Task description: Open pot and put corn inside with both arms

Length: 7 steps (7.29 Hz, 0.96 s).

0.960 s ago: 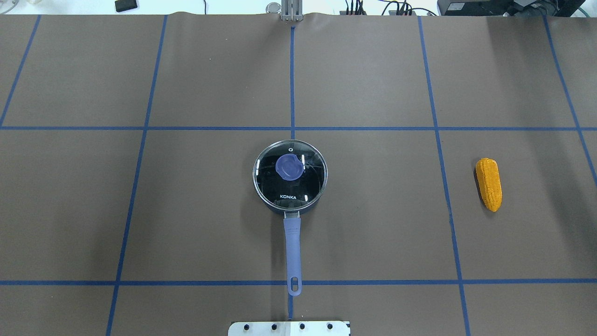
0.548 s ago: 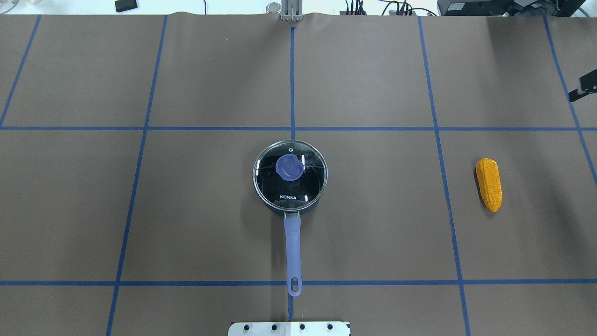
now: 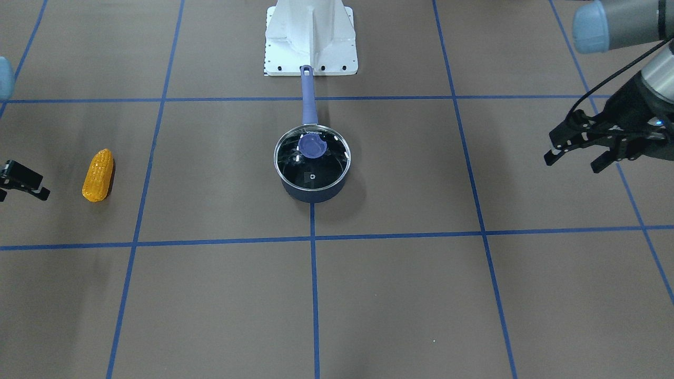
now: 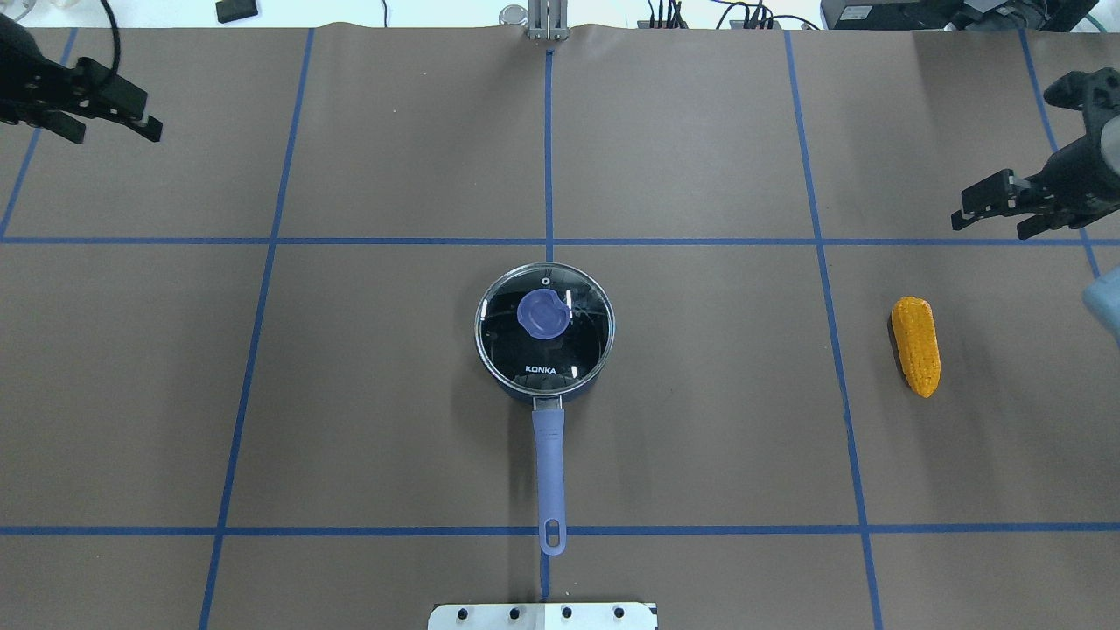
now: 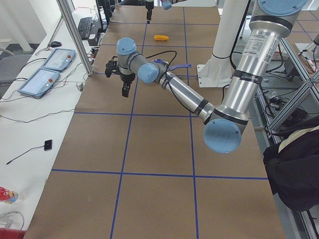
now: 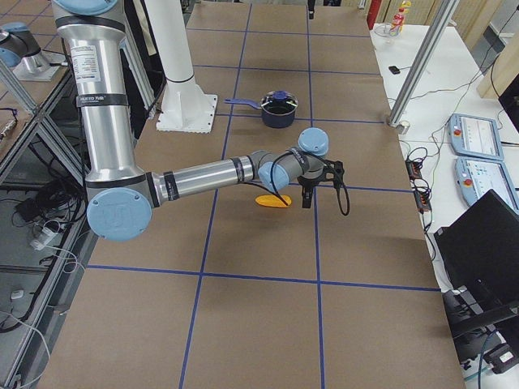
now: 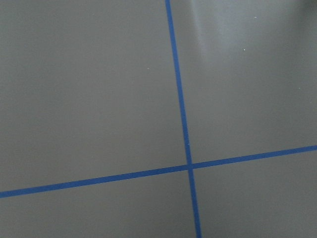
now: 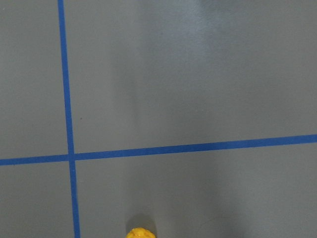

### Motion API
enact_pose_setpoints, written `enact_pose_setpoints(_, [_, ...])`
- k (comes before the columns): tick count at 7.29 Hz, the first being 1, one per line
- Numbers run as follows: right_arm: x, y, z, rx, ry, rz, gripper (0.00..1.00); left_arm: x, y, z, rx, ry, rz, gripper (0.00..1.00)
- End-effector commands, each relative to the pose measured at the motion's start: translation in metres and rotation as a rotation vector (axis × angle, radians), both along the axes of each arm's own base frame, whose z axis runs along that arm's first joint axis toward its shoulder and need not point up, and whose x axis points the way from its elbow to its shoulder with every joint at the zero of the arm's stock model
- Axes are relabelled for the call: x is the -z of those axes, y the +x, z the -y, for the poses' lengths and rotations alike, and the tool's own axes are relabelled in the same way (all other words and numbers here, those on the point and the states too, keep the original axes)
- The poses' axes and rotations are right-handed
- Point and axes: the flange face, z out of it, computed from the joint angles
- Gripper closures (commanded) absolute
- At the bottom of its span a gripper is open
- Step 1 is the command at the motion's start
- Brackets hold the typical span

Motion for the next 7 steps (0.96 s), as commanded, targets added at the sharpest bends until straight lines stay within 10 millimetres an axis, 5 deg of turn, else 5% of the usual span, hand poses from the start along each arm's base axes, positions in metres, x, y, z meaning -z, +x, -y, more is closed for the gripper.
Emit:
enact_pose_setpoints(1, [0.002, -0.042, -0.015, 0.037, 0.040, -0.044, 0.00, 0.051, 0.067, -0.013, 0.010, -0.054, -0.040, 0.02])
enact_pose_setpoints(4, [0.013, -0.067, -0.039, 0.082, 0.068, -0.052, 0.00, 0.122, 0.127, -0.030, 0.014, -0.150, -0.042, 0.02])
enact_pose_setpoints(7, [0.004, -0.096, -0.055, 0.106, 0.087, -0.110, 0.00, 0.176, 0.204, -0.076, 0.034, -0.165, -0.055, 0.02])
